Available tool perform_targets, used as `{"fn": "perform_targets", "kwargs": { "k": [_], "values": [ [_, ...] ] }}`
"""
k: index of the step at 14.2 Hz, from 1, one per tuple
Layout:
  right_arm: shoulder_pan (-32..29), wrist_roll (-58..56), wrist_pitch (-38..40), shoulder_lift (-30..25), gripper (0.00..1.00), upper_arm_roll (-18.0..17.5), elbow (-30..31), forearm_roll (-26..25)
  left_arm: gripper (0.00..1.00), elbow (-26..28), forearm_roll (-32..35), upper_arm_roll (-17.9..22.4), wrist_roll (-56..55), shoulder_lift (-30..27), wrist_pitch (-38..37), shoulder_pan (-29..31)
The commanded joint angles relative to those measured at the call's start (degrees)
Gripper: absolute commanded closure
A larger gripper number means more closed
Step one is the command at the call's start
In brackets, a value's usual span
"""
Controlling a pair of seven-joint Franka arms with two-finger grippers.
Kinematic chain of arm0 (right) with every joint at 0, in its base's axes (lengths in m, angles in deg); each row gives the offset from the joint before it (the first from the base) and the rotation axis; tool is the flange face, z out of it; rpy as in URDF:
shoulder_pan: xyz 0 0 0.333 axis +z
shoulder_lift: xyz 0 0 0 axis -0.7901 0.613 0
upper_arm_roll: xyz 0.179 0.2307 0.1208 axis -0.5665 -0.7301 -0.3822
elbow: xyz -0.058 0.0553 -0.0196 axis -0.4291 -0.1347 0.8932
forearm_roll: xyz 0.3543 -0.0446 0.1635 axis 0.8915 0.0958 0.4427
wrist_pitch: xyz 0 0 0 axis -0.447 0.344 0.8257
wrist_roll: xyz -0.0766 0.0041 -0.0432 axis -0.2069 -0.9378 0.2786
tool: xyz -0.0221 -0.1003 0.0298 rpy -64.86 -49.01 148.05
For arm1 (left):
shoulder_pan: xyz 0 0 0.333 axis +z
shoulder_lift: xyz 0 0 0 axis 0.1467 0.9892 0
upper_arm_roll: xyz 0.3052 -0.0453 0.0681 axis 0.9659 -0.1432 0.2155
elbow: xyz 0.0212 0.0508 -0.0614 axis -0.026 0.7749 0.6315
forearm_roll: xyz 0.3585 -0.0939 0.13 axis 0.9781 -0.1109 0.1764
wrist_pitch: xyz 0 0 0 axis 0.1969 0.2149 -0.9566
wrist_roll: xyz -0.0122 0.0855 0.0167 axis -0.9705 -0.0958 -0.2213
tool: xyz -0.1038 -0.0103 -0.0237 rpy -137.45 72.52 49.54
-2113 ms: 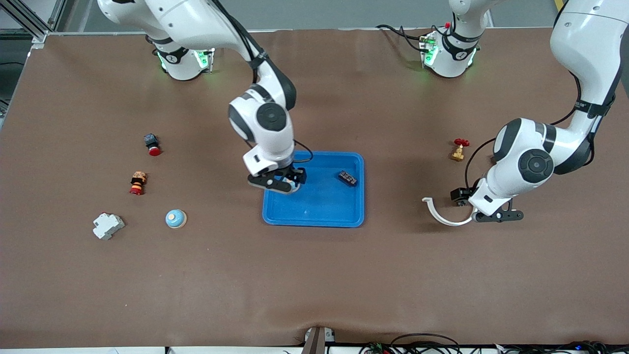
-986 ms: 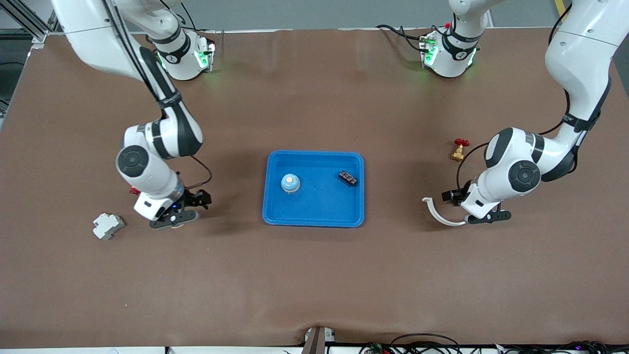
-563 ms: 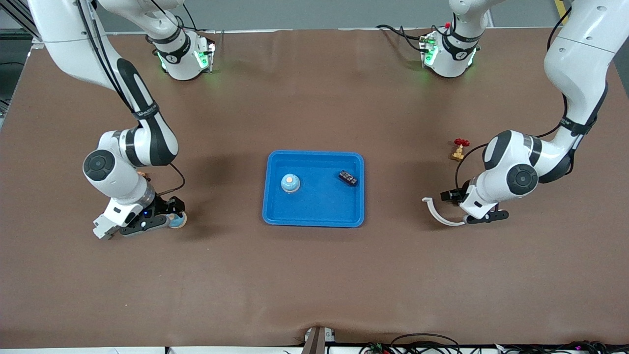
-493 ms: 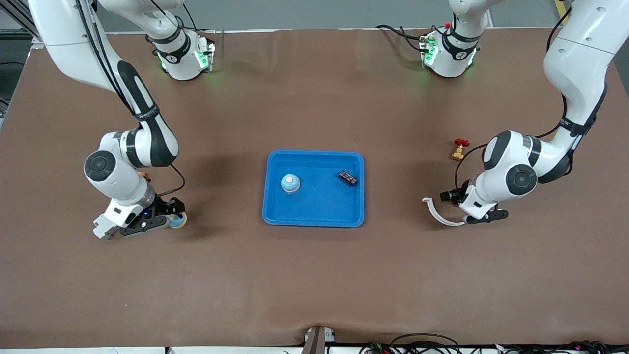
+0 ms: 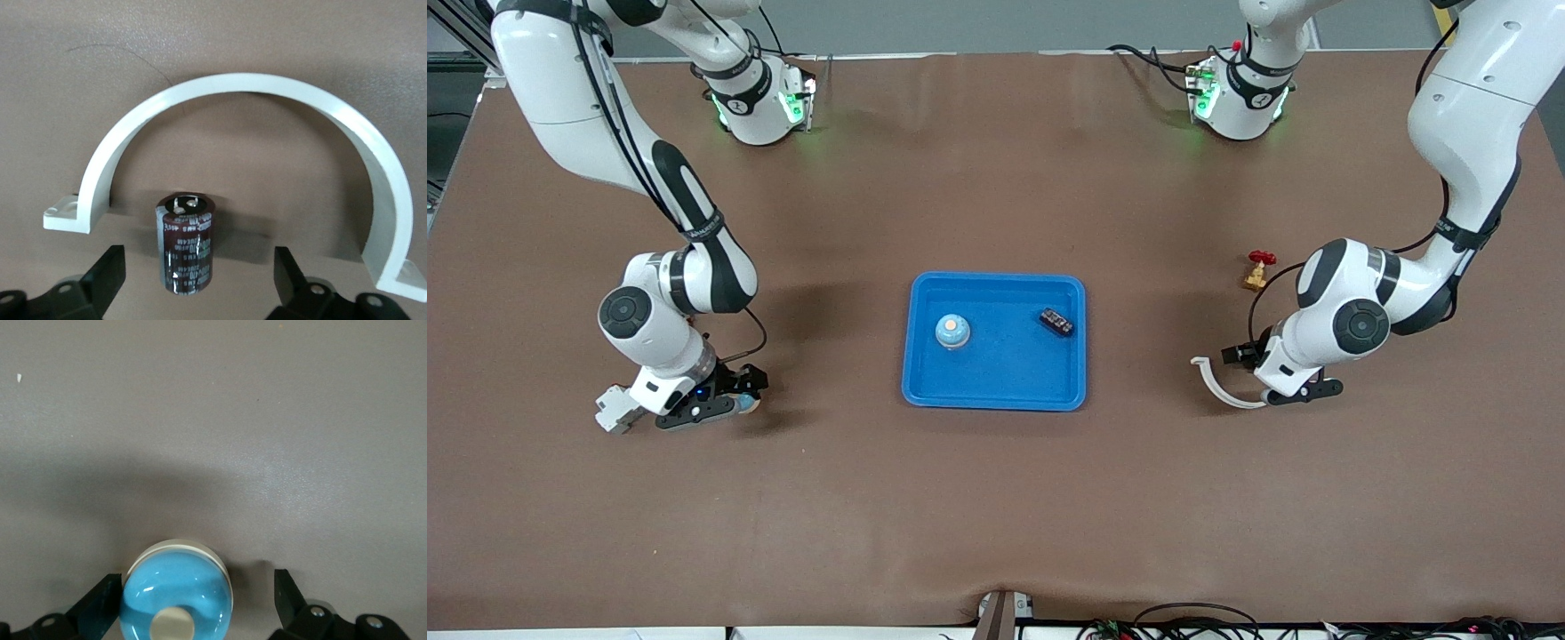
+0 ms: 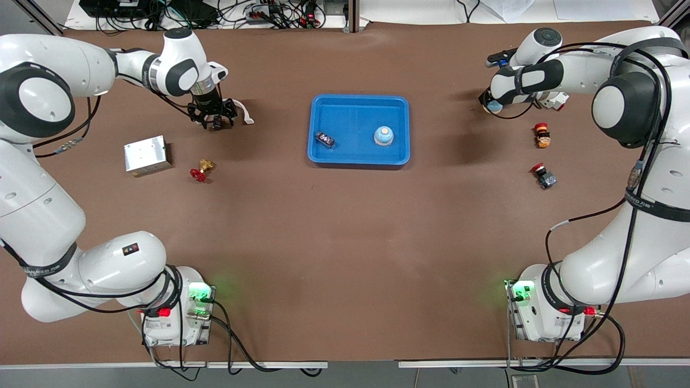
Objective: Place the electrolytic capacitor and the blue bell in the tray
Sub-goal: 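Grasp the second capacitor with the left gripper while the right gripper grasps the bell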
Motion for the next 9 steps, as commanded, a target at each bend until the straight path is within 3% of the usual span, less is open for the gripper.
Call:
{"fn": "perform_targets", "kwargs": {
  "k": [1, 2, 3, 5, 7, 9],
  "values": [
    [-1.1, -0.8, -0.2, 0.1, 0.0, -1.0, 0.4, 0.8, 0.35, -0.2, 2.5, -0.2, -1.1, 0.2, 0.5, 0.2],
    [-1.0, -0.7, -0.2, 0.2, 0.0, -1.1, 0.4, 0.8, 0.48, -0.2, 2.5, -0.2, -1.1, 0.2, 0.5, 0.2],
    [-0.8, -0.7, -0.2, 0.4, 0.14, -1.1, 0.4, 0.8, 0.57, -0.2, 2.5, -0.2, -1.1, 0.2, 0.5, 0.2],
    [-0.5, -0.2, 0.4, 0.4, 1.0, -1.4, 0.3, 1.3, 0.7, -0.3, 2.5, -0.2, -1.2, 0.2, 0.5, 0.2],
    [-0.2, 0.3, 0.5, 0.4, 1.0, -1.4, 0.3, 1.6, 0.88, -0.3, 2.5, -0.2, -1.5, 0.2, 0.5, 0.3],
    [0.2, 1.2, 1.3, -0.2, 1.0, -1.8, 0.3, 1.6, 0.97, -0.4, 2.6, -0.2, -3.2, 0.2, 0.5, 0.2]
  ]
}}
